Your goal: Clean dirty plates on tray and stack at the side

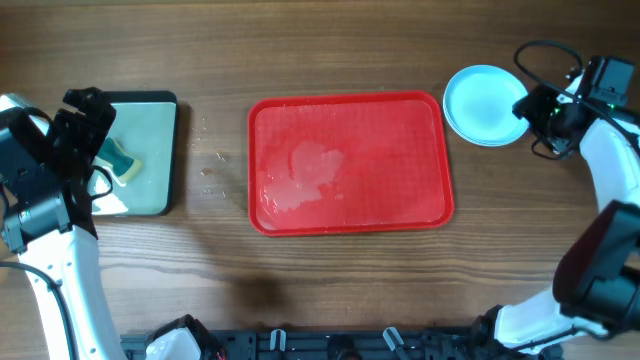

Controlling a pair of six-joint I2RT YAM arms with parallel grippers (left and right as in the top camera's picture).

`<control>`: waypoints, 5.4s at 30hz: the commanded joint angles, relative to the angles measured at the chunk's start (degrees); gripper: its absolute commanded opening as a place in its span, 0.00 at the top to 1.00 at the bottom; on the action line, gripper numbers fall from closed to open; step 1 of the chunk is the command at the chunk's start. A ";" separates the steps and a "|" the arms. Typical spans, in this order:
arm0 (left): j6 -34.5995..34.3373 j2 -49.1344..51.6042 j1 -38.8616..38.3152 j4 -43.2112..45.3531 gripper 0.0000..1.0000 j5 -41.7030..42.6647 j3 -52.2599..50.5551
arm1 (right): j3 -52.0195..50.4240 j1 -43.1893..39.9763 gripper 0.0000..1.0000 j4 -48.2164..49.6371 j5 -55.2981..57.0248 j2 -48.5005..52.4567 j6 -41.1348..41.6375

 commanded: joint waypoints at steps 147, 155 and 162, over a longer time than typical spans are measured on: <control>21.51 -48.96 -25.18 8.72 0.00 -4.39 -49.66 | -71.06 21.84 0.00 34.42 9.33 -98.92 -22.40; 21.55 -63.41 -28.09 18.91 0.00 -4.72 -57.42 | -71.06 21.84 0.00 34.42 9.33 -98.92 -22.43; 21.55 -67.87 -28.09 21.90 0.00 -5.88 -58.69 | -71.06 21.84 0.00 34.42 9.33 -98.92 -22.43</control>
